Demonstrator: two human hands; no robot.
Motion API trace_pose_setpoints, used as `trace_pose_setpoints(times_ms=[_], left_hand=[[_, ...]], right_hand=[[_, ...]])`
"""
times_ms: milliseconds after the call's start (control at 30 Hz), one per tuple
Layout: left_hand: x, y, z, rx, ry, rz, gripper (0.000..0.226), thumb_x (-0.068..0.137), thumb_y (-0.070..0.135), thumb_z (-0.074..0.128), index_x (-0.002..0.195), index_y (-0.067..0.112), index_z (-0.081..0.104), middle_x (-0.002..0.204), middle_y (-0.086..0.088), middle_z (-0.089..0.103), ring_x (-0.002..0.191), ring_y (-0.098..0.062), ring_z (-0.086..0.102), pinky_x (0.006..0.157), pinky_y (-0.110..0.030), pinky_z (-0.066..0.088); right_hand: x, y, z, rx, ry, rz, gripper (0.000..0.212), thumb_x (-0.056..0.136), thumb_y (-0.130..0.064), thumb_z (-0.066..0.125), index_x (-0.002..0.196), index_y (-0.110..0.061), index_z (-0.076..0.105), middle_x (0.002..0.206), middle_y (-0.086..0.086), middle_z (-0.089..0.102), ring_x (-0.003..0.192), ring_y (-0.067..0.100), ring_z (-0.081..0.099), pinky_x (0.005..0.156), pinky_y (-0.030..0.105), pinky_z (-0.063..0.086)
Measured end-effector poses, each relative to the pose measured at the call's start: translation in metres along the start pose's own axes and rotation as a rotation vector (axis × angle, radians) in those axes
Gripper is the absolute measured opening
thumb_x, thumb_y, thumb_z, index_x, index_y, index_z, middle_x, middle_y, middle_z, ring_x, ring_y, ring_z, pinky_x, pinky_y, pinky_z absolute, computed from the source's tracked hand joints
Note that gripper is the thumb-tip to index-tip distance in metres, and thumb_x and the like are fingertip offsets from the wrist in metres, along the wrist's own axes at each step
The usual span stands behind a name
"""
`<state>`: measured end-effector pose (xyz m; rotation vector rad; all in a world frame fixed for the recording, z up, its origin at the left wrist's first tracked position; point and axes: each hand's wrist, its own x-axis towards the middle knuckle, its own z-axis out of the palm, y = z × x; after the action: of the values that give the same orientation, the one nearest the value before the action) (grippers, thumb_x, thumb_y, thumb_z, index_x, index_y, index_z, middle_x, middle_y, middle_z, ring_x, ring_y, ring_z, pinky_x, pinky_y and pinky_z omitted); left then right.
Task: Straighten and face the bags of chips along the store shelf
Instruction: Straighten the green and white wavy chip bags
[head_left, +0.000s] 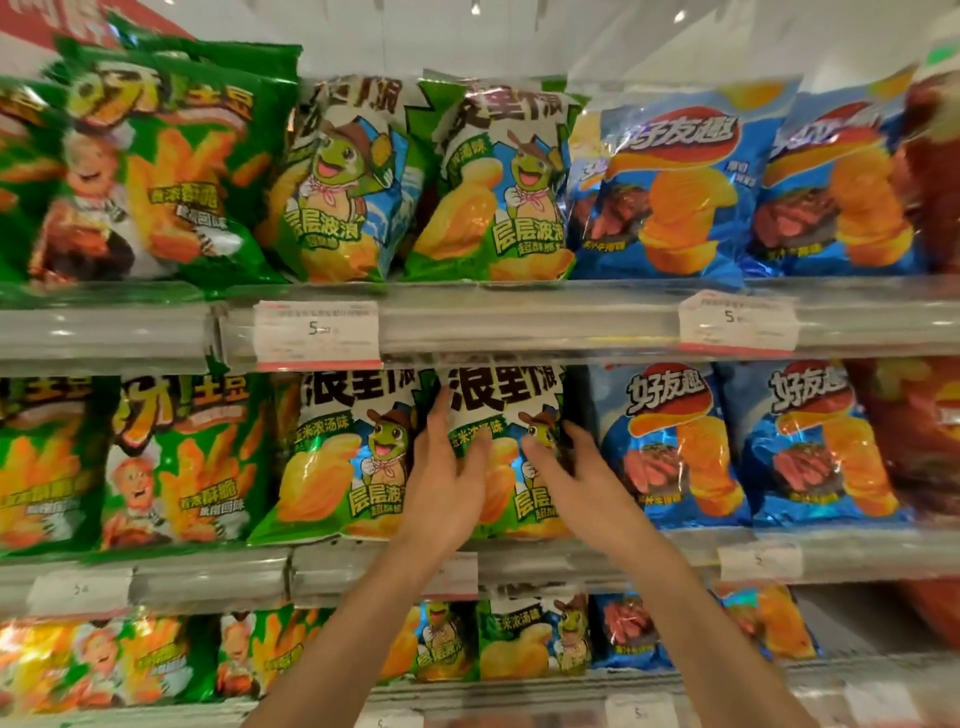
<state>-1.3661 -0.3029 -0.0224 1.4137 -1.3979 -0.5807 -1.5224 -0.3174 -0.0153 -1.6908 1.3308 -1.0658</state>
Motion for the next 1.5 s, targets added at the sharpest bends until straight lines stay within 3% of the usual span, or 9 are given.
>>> trace_pose_setpoints(times_ms=[200, 300, 433, 633, 867, 1033, 1167, 1233, 1500], left_hand=[[0.002, 0.001, 0.010, -0.061, 0.045, 0.100, 0.070, 0.102, 0.039, 0.051, 0.157, 0.042, 0.007, 0.155, 0.010, 0.022, 0.120, 0.014, 0.025, 0.106, -0.017, 0.020], [0.008, -0.009, 0.013, -0.118, 0.044, 0.037, 0.084, 0.097, 0.043, 0.058, 0.158, 0.036, 0.001, 0.162, 0.011, 0.023, 0.143, -0.002, 0.026, 0.118, -0.028, 0.025], [0.015, -0.010, 0.011, -0.192, -0.016, -0.108, 0.080, 0.095, 0.055, 0.053, 0.158, 0.035, 0.007, 0.156, 0.009, 0.038, 0.143, -0.014, 0.038, 0.117, -0.035, 0.031], [0.018, -0.005, 0.012, -0.160, -0.056, -0.154, 0.070, 0.099, 0.062, 0.033, 0.158, 0.037, 0.007, 0.160, 0.006, 0.033, 0.146, -0.020, 0.033, 0.117, -0.035, 0.025], [0.017, -0.013, 0.014, -0.044, -0.025, -0.102, 0.067, 0.097, 0.067, 0.027, 0.157, 0.039, 0.013, 0.160, 0.005, 0.035, 0.144, -0.023, 0.038, 0.119, -0.042, 0.028], [0.010, -0.013, 0.017, 0.046, 0.005, -0.016, 0.067, 0.096, 0.069, 0.025, 0.154, 0.050, -0.002, 0.163, 0.004, 0.027, 0.143, -0.025, 0.039, 0.116, -0.045, 0.033], [0.006, -0.013, 0.015, 0.091, 0.035, 0.201, 0.056, 0.102, 0.055, 0.030, 0.147, 0.063, -0.002, 0.161, 0.007, 0.026, 0.144, -0.012, 0.032, 0.110, -0.028, 0.029], [0.009, -0.015, 0.017, 0.167, 0.019, 0.221, 0.052, 0.102, 0.056, 0.026, 0.143, 0.069, -0.003, 0.159, -0.003, 0.027, 0.143, -0.019, 0.035, 0.111, -0.033, 0.034], [0.012, -0.009, 0.031, 0.211, 0.050, 0.172, 0.057, 0.097, 0.061, 0.019, 0.152, 0.057, 0.003, 0.160, -0.014, 0.017, 0.148, -0.030, 0.022, 0.119, -0.045, 0.027]], right_hand=[[0.016, 0.004, 0.000, 0.115, 0.077, -0.045, 0.057, 0.095, -0.035, 0.062, 0.145, -0.025, 0.038, 0.113, -0.021, 0.054, 0.092, -0.016, 0.050, 0.068, -0.006, 0.037], [0.019, 0.009, -0.004, 0.108, 0.039, 0.019, 0.050, 0.094, -0.041, 0.062, 0.140, -0.031, 0.043, 0.117, -0.017, 0.058, 0.096, -0.007, 0.054, 0.067, 0.003, 0.042], [0.019, 0.012, -0.003, 0.125, 0.014, 0.063, 0.036, 0.092, -0.052, 0.060, 0.122, -0.036, 0.050, 0.110, -0.018, 0.059, 0.092, -0.008, 0.055, 0.060, 0.001, 0.041], [0.032, 0.012, 0.005, 0.174, 0.049, 0.054, 0.068, 0.090, -0.067, 0.049, 0.147, -0.033, 0.033, 0.135, -0.013, 0.053, 0.126, 0.013, 0.050, 0.109, 0.033, 0.039], [0.029, 0.009, 0.001, 0.031, 0.067, 0.038, 0.069, 0.093, -0.067, 0.042, 0.148, -0.030, 0.027, 0.142, -0.004, 0.049, 0.130, 0.021, 0.048, 0.106, 0.033, 0.037], [0.025, 0.019, -0.002, 0.032, 0.122, -0.046, 0.078, 0.091, -0.068, 0.044, 0.154, -0.037, 0.011, 0.148, -0.008, 0.045, 0.132, 0.017, 0.049, 0.108, 0.035, 0.040], [0.009, 0.019, 0.001, -0.244, 0.250, -0.390, 0.068, 0.098, -0.058, 0.037, 0.155, -0.044, 0.003, 0.164, -0.010, 0.009, 0.141, 0.008, 0.031, 0.105, 0.032, 0.040], [0.010, 0.023, 0.004, -0.426, 0.244, -0.505, 0.063, 0.101, -0.054, 0.031, 0.156, -0.042, 0.003, 0.165, -0.011, -0.009, 0.151, 0.015, 0.013, 0.111, 0.035, 0.036], [0.027, 0.034, -0.011, -0.619, 0.164, -0.433, 0.067, 0.098, -0.063, 0.020, 0.154, -0.042, -0.012, 0.163, -0.015, -0.019, 0.152, 0.019, 0.011, 0.111, 0.043, 0.040]])
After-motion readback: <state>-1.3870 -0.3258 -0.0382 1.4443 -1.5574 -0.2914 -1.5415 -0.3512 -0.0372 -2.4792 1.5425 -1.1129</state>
